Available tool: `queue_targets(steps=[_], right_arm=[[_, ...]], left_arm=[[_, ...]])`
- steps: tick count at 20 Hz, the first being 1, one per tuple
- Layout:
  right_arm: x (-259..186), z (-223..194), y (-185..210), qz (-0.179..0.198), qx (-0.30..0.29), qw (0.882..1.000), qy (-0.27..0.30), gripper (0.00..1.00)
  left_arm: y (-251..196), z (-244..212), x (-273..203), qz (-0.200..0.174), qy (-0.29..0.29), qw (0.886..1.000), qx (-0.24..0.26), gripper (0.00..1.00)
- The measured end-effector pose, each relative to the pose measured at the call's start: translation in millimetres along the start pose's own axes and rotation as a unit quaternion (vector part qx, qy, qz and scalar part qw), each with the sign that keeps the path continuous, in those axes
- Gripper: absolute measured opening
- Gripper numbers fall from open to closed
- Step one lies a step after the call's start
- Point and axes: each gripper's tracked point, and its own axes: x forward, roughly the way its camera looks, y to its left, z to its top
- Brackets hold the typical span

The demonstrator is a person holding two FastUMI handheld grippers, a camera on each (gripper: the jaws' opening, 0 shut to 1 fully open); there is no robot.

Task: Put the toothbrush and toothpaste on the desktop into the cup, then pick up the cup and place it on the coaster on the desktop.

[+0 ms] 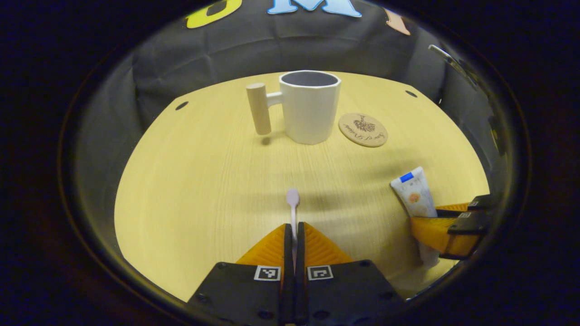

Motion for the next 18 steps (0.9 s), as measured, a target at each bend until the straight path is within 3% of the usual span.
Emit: queue_targets(steps=[1,9,18], right_arm=[[-2.8,2.2,-1.2,0.004,0.003,1.000,-0.010,0.11],[-4.4,0.7,-1.6,0.013,0.014,1.000,-0.014,0.10],[-26.7,23.4,-11.0,0.012,0.032,0.998,-0.059,0.10]], left_arm=[[-0.4,0.3,-0.7,-0.001,0.000,1.000,0.001,0.07],[5.9,4.8,-6.4,-0.002,-0.002,1.000,-0.019,0.07],[18.4,76.4,-60.7,-0.020,-0.085,0.995,-0.057,0.07]])
